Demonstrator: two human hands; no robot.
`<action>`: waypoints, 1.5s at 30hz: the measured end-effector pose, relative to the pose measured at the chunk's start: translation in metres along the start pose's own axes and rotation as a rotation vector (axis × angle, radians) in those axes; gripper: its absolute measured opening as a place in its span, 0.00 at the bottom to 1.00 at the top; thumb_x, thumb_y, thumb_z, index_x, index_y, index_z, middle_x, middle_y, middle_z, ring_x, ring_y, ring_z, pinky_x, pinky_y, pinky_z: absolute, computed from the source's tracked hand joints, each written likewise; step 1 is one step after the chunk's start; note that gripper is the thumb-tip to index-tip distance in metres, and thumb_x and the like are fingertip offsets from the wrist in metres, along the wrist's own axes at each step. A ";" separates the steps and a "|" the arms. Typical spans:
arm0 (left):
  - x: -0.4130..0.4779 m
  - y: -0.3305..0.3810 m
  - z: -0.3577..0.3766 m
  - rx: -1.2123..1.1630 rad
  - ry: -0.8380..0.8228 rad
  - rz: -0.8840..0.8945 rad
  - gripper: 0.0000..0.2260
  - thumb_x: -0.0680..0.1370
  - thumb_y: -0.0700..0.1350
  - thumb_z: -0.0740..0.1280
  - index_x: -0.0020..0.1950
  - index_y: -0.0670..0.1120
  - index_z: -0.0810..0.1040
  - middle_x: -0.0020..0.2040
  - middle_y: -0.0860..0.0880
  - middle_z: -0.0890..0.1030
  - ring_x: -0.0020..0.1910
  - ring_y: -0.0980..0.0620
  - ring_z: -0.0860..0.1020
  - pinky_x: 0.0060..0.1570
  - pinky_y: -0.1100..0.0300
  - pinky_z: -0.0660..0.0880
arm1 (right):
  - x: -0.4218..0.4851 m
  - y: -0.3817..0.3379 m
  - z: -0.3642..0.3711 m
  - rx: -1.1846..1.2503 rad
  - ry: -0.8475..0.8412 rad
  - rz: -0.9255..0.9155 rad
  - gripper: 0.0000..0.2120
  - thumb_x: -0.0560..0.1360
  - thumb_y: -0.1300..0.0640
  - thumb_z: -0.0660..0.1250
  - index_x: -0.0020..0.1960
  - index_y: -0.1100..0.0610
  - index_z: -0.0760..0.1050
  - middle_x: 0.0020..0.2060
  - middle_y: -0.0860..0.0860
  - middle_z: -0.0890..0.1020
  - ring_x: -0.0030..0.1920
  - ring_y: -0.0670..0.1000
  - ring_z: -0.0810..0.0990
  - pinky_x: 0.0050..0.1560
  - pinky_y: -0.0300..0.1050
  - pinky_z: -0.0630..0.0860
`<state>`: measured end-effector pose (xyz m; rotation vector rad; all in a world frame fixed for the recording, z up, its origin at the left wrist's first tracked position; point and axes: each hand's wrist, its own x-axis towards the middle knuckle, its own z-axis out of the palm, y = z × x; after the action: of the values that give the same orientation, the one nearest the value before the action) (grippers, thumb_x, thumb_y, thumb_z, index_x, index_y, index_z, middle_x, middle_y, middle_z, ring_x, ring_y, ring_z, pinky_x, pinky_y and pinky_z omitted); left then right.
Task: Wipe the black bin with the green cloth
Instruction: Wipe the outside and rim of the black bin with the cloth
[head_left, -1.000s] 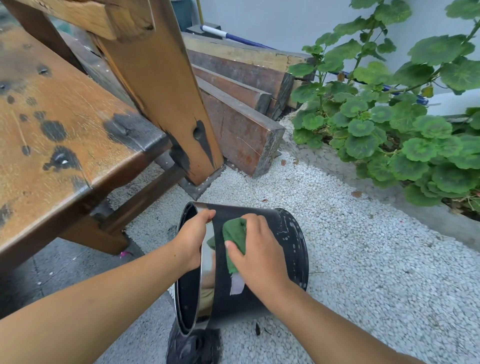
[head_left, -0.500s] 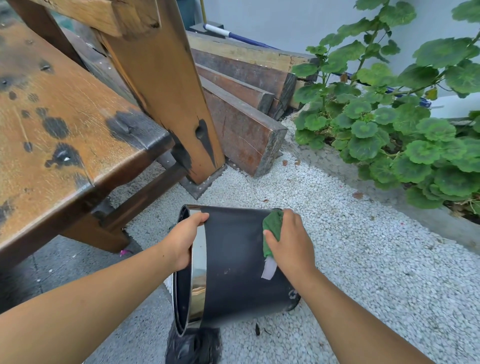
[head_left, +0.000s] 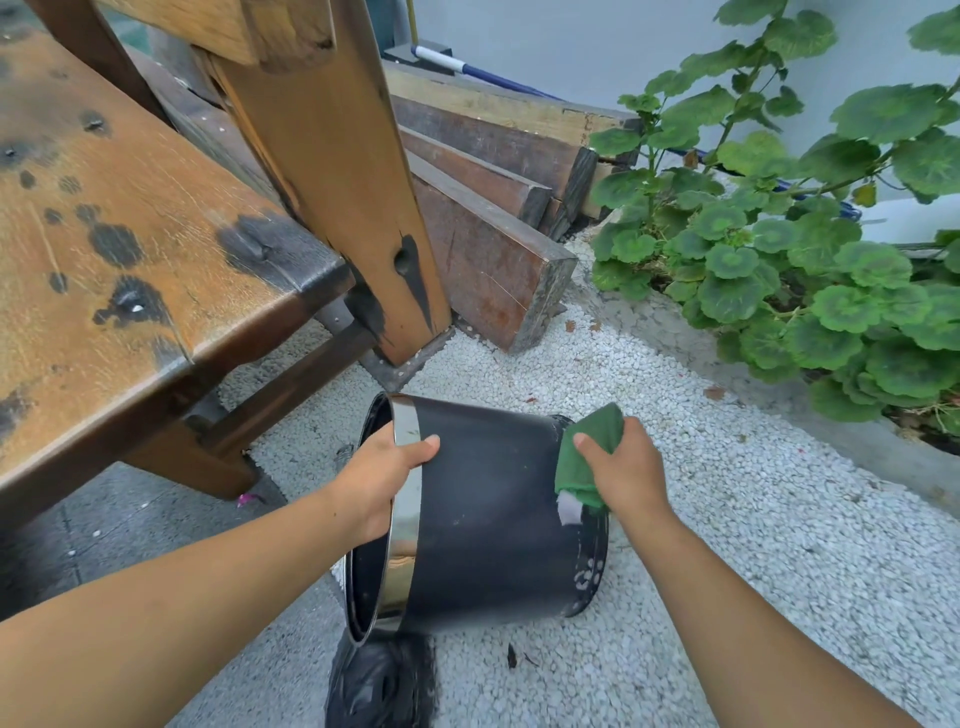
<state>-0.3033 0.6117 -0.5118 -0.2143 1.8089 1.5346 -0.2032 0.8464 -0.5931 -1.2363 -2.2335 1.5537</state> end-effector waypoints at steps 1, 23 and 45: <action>0.001 0.003 -0.001 0.035 -0.004 0.011 0.09 0.81 0.40 0.64 0.60 0.45 0.79 0.55 0.42 0.86 0.51 0.42 0.85 0.46 0.47 0.82 | 0.004 -0.002 -0.007 0.053 0.013 0.022 0.13 0.76 0.51 0.72 0.56 0.54 0.72 0.47 0.51 0.80 0.42 0.48 0.79 0.34 0.42 0.72; 0.025 0.015 -0.013 0.251 -0.016 0.017 0.10 0.80 0.48 0.67 0.61 0.54 0.79 0.57 0.53 0.85 0.62 0.49 0.79 0.72 0.40 0.63 | 0.073 -0.001 -0.008 -0.284 -0.274 -0.188 0.17 0.76 0.57 0.70 0.64 0.49 0.75 0.55 0.51 0.82 0.51 0.52 0.79 0.48 0.46 0.74; 0.033 0.013 -0.003 0.258 0.052 0.092 0.07 0.81 0.46 0.66 0.56 0.50 0.82 0.49 0.53 0.87 0.50 0.52 0.85 0.49 0.57 0.75 | 0.026 0.026 0.029 -0.171 -0.027 -0.247 0.17 0.79 0.44 0.64 0.65 0.47 0.78 0.59 0.45 0.76 0.65 0.49 0.67 0.61 0.44 0.65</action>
<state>-0.3356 0.6233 -0.5223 -0.0480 2.0610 1.3502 -0.2218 0.8474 -0.6357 -0.9359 -2.4697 1.3205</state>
